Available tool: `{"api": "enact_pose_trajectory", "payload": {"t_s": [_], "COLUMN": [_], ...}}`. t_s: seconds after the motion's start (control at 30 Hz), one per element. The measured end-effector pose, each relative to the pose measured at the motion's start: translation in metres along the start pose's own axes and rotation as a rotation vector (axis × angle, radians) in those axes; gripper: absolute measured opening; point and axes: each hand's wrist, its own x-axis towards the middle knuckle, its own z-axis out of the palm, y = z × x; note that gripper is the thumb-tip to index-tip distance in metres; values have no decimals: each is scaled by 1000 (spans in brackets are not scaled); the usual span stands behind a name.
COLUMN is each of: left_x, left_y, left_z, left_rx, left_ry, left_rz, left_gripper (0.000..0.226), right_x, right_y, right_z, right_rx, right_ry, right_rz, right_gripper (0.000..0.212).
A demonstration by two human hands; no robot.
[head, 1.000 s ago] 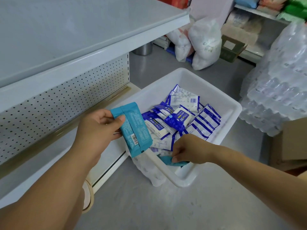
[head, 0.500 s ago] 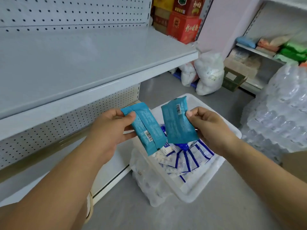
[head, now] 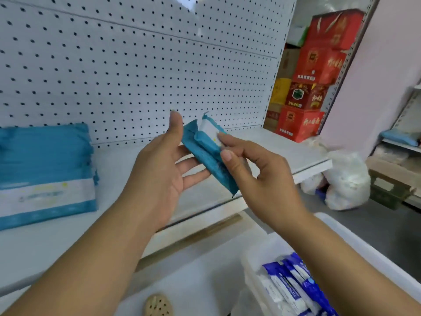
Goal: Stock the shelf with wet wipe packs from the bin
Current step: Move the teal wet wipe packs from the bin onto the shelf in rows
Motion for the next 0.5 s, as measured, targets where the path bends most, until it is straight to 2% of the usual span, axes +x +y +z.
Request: {"api": "enact_pose_trajectory", "payload": {"t_s": [0.07,0.17,0.27,0.37,0.5], "left_x": [-3,-7,-9,-11,-20], "left_y": [18,37,58,78,90], "left_z": [-20,-54,-87,-117,-145], "left_rx": [122,214,190,142,96], "left_ry": [67,233,327,427,579], "left_rz": [67,171,244,342,471], "left_gripper": [50,26,17,14,6], "right_x": [8,21,39,65,86], "right_y": [-7,-19,-29,-43,-67], "right_z": [24,60,94,129,175], "right_rx": [6,80,130,217,436], "right_ry": [-63,-145,-55,54,-19], "right_rz": [-76,-129,-126,64,340], "right_gripper": [15,16,16,15,14]}}
